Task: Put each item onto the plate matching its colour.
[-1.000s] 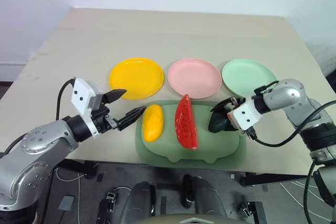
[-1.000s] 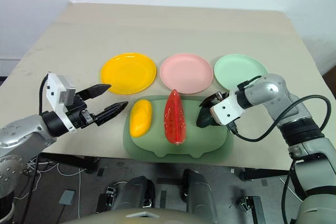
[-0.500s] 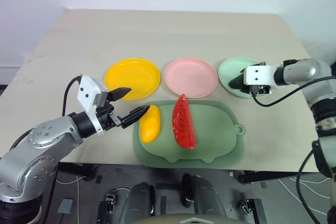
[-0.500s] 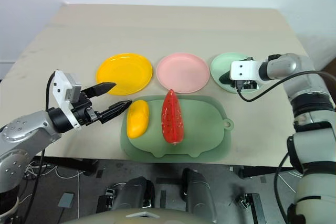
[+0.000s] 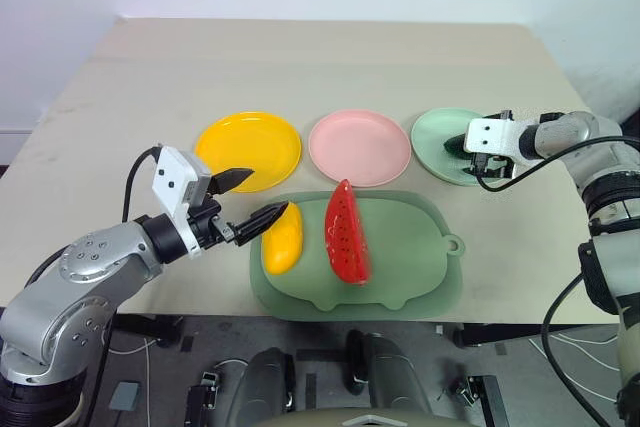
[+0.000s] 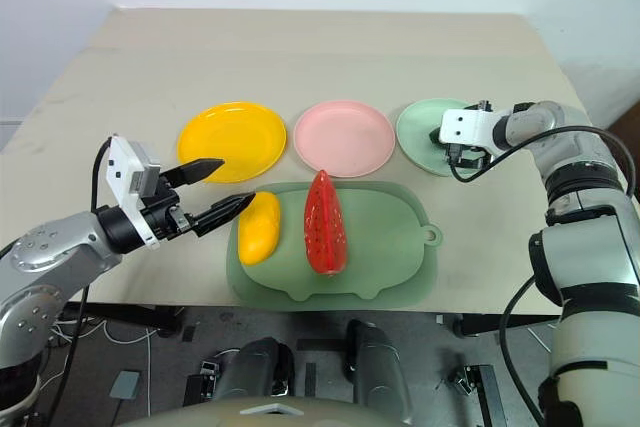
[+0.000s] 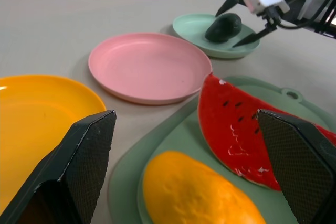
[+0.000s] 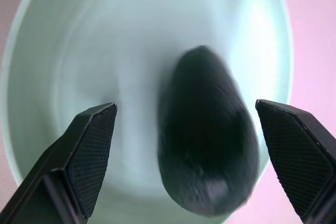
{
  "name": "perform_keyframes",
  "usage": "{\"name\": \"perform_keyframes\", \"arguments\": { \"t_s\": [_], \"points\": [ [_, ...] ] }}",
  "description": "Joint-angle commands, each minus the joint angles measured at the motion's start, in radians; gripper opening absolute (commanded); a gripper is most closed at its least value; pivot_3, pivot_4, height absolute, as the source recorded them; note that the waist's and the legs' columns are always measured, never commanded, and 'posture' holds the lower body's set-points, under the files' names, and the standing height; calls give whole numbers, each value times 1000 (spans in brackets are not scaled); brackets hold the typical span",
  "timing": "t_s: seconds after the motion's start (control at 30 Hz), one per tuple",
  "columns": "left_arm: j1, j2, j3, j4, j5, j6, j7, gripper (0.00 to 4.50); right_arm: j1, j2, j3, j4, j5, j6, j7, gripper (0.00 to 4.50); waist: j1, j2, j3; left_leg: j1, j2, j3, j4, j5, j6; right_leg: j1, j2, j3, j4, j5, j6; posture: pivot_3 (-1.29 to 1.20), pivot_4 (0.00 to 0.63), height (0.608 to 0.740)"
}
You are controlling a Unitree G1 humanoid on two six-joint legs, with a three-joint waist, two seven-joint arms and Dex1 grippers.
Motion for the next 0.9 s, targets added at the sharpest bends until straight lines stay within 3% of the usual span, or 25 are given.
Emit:
{"name": "perform_keyframes", "arguments": {
  "t_s": [0.03,0.07,0.13,0.23,0.37,0.47,0.57,0.9],
  "points": [
    [6,7,38,5,21,-37,-10,4500,-21,-32,-150,-231,214,164,173,4488,1,1,0,0,0,0,0,0,0,0,0,0,0,0,0,0,150,740],
    [8,9,40,13,29,-41,-13,4500,11,-36,-178,-336,272,248,232,4488,1,1,1,0,1,0,0,0,0,0,0,0,0,0,0,0,150,740],
    [13,20,50,39,47,-53,-31,4500,156,-60,-230,-738,455,606,343,4488,4,1,1,1,1,0,0,0,0,0,0,0,1,0,0,0,150,740],
    [7,39,69,94,77,-77,-61,4500,364,-92,-232,-1291,595,1135,303,4488,13,2,0,1,3,-5,-2,-1,1,1,0,-3,1,0,0,0,150,740],
    [-5,50,76,136,95,-98,-89,4500,416,-36,-253,-1593,734,1563,191,4488,19,3,1,-2,1,-3,-2,-3,5,-1,-3,-3,0,0,-1,0,150,740],
    [-27,53,64,168,112,-110,-111,4500,363,154,-330,-1710,822,1936,77,4488,21,2,0,-1,2,-3,0,-3,5,-1,-2,-4,1,-2,-3,0,150,740],
    [-47,48,46,183,125,-116,-126,4500,361,241,-392,-1754,904,2049,-16,4488,29,2,0,-2,2,-4,0,-3,5,-2,-1,-4,2,0,-2,0,150,740],
    [-85,29,20,213,151,-124,-146,4500,374,232,-431,-1745,1206,2054,-287,4488,23,1,0,-11,-1,-4,2,-4,7,-7,0,-5,1,0,-1,0,150,740]
  ]
}}
